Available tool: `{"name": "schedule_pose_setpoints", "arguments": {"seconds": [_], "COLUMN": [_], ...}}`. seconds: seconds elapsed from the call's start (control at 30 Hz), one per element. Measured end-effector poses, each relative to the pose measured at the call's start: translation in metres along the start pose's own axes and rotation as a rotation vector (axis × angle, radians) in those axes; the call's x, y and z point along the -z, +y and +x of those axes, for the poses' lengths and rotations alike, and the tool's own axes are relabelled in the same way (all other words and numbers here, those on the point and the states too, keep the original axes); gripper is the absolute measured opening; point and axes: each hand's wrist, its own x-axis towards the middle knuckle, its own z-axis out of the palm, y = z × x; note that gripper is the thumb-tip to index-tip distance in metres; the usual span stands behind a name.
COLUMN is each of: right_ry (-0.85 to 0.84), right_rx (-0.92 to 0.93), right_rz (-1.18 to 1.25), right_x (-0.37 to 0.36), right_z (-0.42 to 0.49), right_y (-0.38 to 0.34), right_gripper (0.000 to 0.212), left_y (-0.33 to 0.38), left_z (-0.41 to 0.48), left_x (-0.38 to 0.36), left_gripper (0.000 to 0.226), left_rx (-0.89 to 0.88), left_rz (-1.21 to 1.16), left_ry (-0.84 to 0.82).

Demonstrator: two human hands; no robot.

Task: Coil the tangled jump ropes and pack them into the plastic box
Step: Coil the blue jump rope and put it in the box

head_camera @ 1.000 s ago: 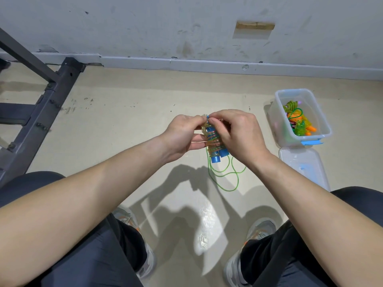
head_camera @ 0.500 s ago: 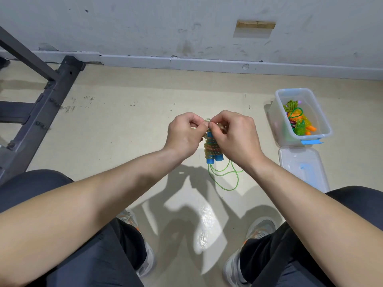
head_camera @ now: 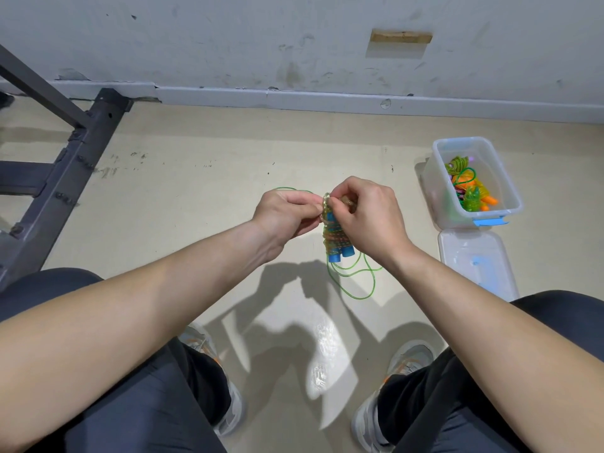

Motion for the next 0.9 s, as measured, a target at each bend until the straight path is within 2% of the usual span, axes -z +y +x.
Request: {"name": "schedule_pose_setpoints", "arguments": {"seconds": [0.4,0.57,0.9], "right_ry": [-0.045,-0.080,-0.201], "right_rx": [-0.128,-0.187,-0.184], "right_rz": [0.243,0.385,0.561], "right_x": [-0.001,-0.006,0.003], "right_z": [-0.001,-0.002,0.001], "right_y": [0.006,0.010,0.007], "right_gripper": [0.009,0.014,0.017], "left_y": [0.003,0.004,0.009], "left_z": [0.001,0.002,0.002], "left_x": [0.007,0.010,0.014], "left_gripper": [0.011,0.027,0.038], "left_rx": [0.050,0.062,0.086], "left_rz": [0.029,-0.006,-0.048], "left_ry": [-0.123,-0.112,-0.171]}}
